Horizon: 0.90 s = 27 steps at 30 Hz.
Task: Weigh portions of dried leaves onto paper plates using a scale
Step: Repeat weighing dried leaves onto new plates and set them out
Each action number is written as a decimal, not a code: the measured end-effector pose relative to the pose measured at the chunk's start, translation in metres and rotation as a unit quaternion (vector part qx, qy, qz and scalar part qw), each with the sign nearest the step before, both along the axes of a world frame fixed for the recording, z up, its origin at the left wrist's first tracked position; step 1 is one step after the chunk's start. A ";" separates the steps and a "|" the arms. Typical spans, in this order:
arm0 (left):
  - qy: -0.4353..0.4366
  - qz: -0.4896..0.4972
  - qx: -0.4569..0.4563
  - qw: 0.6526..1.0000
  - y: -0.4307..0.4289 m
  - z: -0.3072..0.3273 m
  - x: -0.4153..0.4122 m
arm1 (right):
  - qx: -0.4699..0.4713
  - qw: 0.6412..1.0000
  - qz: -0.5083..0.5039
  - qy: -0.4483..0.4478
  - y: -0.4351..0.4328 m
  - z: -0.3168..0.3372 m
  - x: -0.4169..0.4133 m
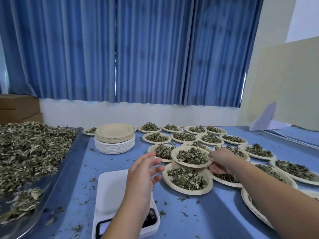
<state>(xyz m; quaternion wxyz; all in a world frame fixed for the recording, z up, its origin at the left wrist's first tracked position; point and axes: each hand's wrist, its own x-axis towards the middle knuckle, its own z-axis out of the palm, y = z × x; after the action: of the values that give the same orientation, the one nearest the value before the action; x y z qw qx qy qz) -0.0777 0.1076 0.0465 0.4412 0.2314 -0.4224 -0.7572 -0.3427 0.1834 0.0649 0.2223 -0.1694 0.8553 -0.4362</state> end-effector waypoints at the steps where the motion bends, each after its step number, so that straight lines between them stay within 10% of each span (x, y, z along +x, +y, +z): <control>1: -0.001 0.004 0.000 1.000 0.000 0.001 0.001 | 0.012 1.000 0.002 0.011 0.002 0.001 0.001; 15: -0.251 0.229 -0.266 0.902 -0.069 -0.027 0.084 | -0.018 0.960 0.214 0.178 -0.105 0.022 0.115; 27: -0.283 0.242 -0.132 0.919 -0.105 -0.047 0.074 | 0.101 0.810 0.376 0.439 -0.268 0.035 0.160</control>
<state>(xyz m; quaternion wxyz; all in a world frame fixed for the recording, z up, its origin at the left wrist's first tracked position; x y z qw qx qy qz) -0.0041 0.0021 -0.0006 0.4991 0.4710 -0.5572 -0.4676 -0.1831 -0.0846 0.1003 -0.0150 -0.6277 0.7706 -0.1089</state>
